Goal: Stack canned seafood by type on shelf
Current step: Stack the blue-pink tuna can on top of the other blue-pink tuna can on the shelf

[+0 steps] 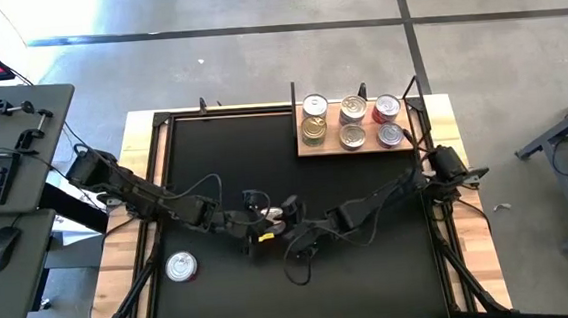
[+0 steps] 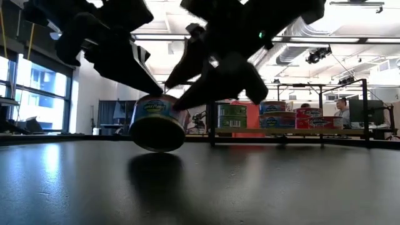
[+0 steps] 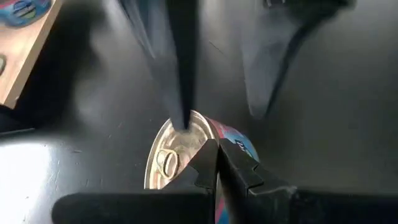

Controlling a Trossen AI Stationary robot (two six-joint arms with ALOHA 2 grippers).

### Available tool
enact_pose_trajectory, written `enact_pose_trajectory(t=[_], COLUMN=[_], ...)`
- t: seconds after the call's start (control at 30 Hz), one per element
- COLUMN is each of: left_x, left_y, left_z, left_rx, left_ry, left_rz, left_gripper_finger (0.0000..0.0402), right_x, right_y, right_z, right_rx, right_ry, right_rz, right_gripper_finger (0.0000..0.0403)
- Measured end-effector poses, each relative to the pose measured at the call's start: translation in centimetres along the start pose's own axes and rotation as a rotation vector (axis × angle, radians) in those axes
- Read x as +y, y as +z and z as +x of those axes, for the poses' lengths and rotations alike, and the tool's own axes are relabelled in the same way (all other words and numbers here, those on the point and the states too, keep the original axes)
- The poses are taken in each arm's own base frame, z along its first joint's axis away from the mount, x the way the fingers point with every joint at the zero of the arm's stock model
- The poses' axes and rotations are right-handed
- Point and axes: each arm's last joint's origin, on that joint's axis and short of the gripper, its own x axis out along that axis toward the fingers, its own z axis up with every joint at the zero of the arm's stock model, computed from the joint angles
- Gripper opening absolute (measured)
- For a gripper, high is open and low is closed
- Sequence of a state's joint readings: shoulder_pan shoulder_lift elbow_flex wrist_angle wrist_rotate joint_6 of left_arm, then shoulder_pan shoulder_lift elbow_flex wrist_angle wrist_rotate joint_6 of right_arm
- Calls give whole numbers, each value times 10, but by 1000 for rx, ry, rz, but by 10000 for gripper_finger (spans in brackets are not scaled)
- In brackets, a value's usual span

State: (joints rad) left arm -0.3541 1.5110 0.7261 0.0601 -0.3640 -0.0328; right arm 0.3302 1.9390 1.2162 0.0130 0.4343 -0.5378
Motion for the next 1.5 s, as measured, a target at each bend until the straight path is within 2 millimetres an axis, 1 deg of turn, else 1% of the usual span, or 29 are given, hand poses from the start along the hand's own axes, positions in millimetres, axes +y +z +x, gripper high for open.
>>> enact_pose_trajectory(t=[0.07,0.17,0.37,0.47,0.57,0.67,0.77,0.83,0.93,1.0,1.1,1.2,1.27,1.4,1.47,1.5], left_x=[2,4,5,5,5,6,7,9,12,14,16,15,13,3,-1,-2], left_y=[0,0,1,2,2,3,5,6,5,1,-4,-8,-10,-18,-21,-23], left_z=[1,2,2,2,2,2,2,1,-6,-15,-27,-31,-31,-24,-22,-21], left_rx=[3,3,0,-12,-16,-20,-45,-53,-25,15,75,106,89,47,10,-13], left_ry=[-5,-8,-4,-4,-3,4,45,108,222,272,279,278,271,239,225,219], left_rz=[-14,-19,-22,-20,-13,-13,-22,-26,-21,-27,-44,-75,-102,-117,-130,-140], left_gripper_finger=[1,0,0,0,0,0,0,1,4,7,9,9,9,9,10,10], right_x=[2,3,10,16,21,22,22,23,26,28,28,17,6,-25,-42,-48], right_y=[-1,-1,-7,-9,-14,-14,-13,-13,-11,-10,-8,-3,-6,-26,-40,-49], right_z=[4,7,17,27,37,39,39,39,35,25,-4,-47,-76,-128,-147,-153], right_rx=[10,8,23,17,38,32,20,18,27,71,165,236,292,407,440,465], right_ry=[5,1,-27,-53,-122,-137,-125,-123,-116,-94,-60,-102,-147,-206,-264,-295], right_rz=[0,68,183,172,160,177,225,254,292,302,313,331,345,434,470,472], right_gripper_finger=[286,287,287,287,284,260,206,165,168,168,168,168,168,168,168,168])
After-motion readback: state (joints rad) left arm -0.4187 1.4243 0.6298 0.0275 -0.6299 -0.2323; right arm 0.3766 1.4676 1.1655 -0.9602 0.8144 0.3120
